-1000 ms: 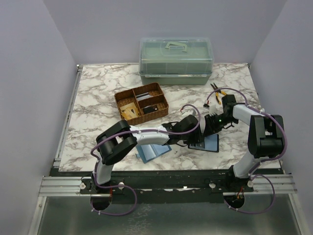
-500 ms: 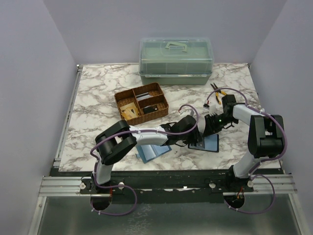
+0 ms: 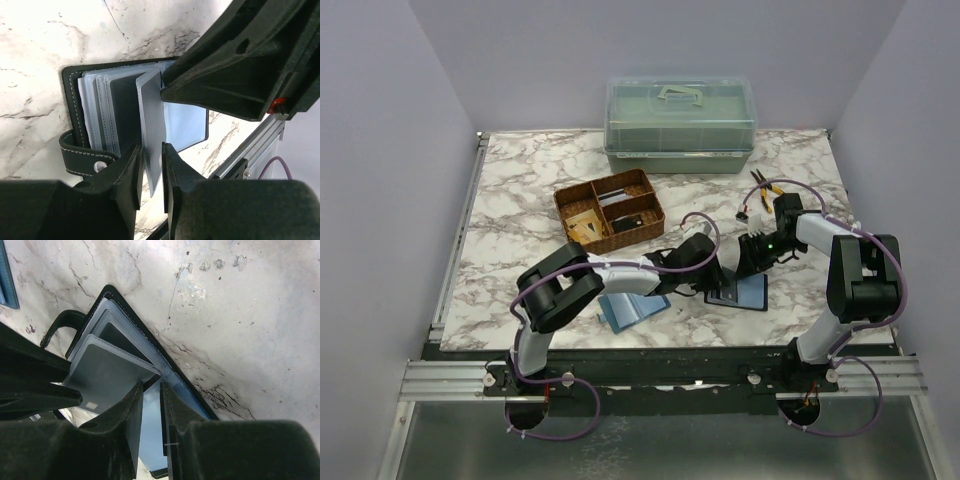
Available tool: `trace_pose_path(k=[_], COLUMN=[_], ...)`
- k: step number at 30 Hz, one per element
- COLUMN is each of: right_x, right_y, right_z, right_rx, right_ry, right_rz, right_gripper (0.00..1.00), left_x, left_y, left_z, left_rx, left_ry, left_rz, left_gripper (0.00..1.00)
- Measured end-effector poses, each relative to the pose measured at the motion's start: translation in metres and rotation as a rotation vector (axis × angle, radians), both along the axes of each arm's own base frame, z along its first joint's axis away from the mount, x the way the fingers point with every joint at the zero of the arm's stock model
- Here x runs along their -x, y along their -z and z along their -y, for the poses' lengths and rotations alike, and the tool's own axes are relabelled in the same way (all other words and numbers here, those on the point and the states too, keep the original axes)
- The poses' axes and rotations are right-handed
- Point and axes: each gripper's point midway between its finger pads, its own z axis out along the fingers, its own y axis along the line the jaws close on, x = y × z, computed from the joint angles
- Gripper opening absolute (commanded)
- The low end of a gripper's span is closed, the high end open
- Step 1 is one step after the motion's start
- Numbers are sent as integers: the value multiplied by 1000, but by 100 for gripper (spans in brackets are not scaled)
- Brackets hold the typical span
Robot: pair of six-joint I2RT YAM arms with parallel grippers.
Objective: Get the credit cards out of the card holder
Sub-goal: Pick up the card holder from the center of the board.
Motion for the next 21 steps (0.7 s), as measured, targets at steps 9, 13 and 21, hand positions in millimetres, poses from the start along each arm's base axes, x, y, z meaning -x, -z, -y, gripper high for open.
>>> trace_pose_path(k=[9, 13, 21], right_x=[0, 0, -2], right_y=[0, 0, -9], right_z=[0, 0, 3], right_rx=[0, 0, 0], right_ry=[0, -1, 7], right_rz=[0, 0, 33], right_gripper=[24, 25, 34], left_x=[-4, -4, -5], left_y=[13, 13, 9], left_z=[-1, 3, 4], left_rx=[6, 24, 68], left_ry=[6, 13, 28], left_rz=[-29, -39, -23], left_gripper=[16, 0, 0])
